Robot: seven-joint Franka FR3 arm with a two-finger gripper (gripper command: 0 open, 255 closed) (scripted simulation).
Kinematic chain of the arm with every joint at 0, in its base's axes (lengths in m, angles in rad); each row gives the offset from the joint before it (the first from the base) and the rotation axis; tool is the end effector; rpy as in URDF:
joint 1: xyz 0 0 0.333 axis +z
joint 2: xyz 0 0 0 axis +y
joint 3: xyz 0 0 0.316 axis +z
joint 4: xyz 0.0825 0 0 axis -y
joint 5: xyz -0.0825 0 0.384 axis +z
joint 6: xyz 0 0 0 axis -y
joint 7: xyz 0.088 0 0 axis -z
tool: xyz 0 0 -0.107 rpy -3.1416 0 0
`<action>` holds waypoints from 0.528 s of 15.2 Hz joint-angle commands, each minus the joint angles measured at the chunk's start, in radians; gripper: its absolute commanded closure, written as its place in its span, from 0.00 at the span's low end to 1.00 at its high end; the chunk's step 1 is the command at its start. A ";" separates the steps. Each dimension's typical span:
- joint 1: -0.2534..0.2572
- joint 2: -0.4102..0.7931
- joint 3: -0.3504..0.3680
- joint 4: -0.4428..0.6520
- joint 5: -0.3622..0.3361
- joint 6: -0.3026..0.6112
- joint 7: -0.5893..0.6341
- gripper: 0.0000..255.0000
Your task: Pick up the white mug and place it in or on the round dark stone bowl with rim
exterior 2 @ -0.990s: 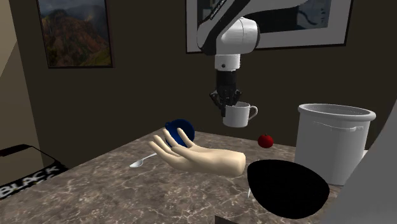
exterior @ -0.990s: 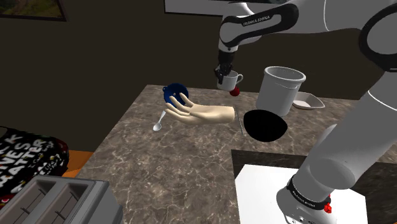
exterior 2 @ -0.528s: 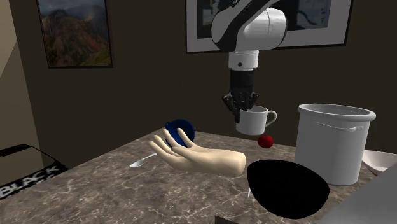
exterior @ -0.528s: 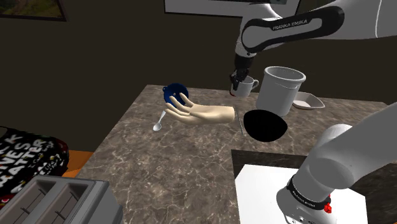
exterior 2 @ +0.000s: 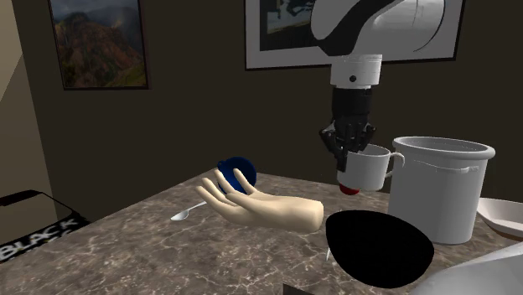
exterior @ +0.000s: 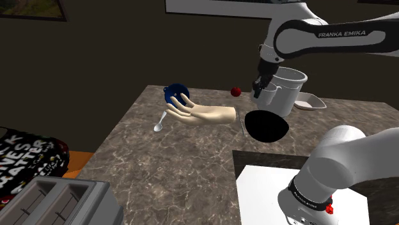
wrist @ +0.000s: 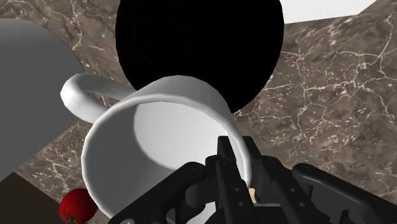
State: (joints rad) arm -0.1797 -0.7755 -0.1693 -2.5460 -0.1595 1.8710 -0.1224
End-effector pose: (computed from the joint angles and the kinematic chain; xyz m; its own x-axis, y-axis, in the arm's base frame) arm 0.3052 -0.1307 0.5193 0.9860 -0.1411 0.0891 -0.1458 -0.9881 0.0491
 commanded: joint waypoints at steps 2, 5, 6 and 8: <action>-0.021 -0.140 0.002 -0.080 -0.012 -0.060 -0.010 1.00; -0.042 -0.267 0.001 -0.134 -0.022 -0.132 -0.026 1.00; -0.043 -0.269 -0.001 -0.149 -0.024 -0.120 -0.025 1.00; -0.046 -0.274 -0.005 -0.177 -0.029 -0.096 -0.024 1.00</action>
State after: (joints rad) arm -0.2240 -1.0459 -0.1721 -2.7095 -0.1856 1.7645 -0.1467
